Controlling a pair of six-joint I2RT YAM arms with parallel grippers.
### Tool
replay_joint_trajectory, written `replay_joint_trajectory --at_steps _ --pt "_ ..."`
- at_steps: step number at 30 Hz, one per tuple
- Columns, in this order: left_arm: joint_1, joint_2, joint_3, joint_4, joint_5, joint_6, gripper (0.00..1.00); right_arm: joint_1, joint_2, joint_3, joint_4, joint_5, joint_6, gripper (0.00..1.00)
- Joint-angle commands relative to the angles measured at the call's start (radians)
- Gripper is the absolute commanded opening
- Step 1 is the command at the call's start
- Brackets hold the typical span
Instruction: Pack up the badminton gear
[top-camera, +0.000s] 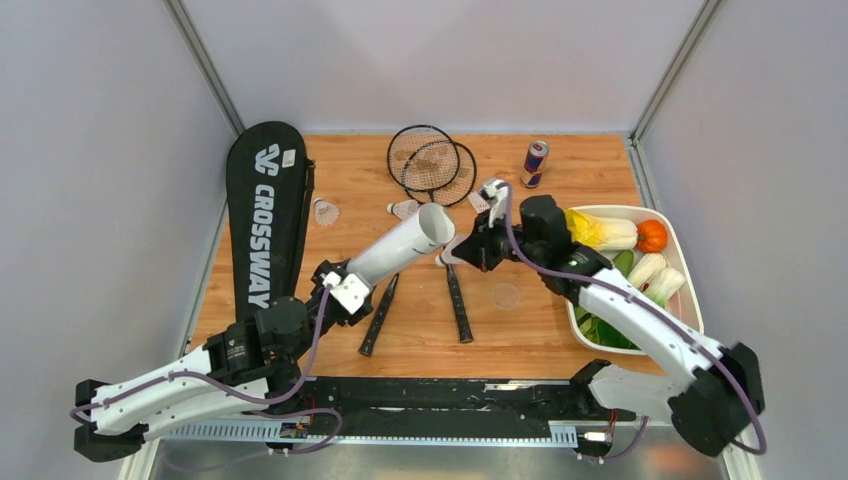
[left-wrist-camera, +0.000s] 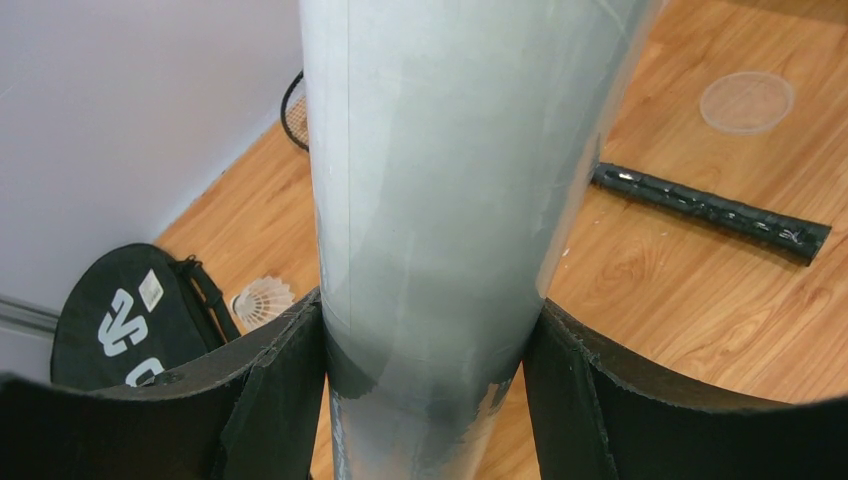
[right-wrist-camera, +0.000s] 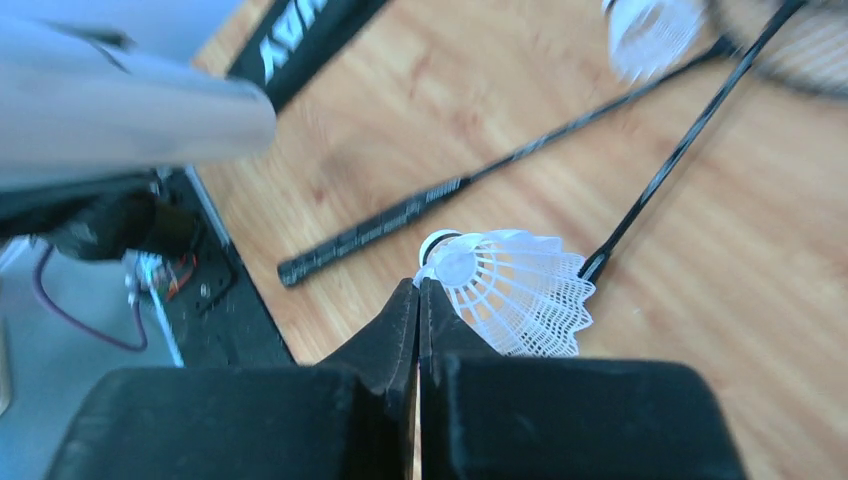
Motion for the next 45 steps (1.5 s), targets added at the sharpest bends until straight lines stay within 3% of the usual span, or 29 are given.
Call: replay_joint_trajectory --at_steps 1,6,13,18,28,45 --pt "0.001 0.018 0.005 0.039 0.007 0.018 0.52 -0.001 -0.2 0.064 -0.034 0.215 0.011 0.0" --pt "0.001 0.048 0.009 0.03 0.011 0.014 0.52 0.001 -0.395 0.097 -0.009 0.236 -0.01 0.0" --pt "0.001 0.077 0.012 0.019 0.02 0.012 0.52 0.001 -0.482 0.211 -0.006 0.189 -0.028 0.0" --pt "0.001 0.091 0.013 0.015 0.025 0.012 0.52 0.0 -0.485 0.26 -0.012 0.167 0.0 0.0" --pt "0.001 0.125 0.016 0.01 0.028 0.012 0.52 0.001 -0.428 0.271 -0.053 -0.059 0.055 0.0" --pt "0.001 0.122 0.005 0.02 0.043 0.028 0.53 0.032 -0.328 0.232 -0.08 -0.172 0.051 0.0"
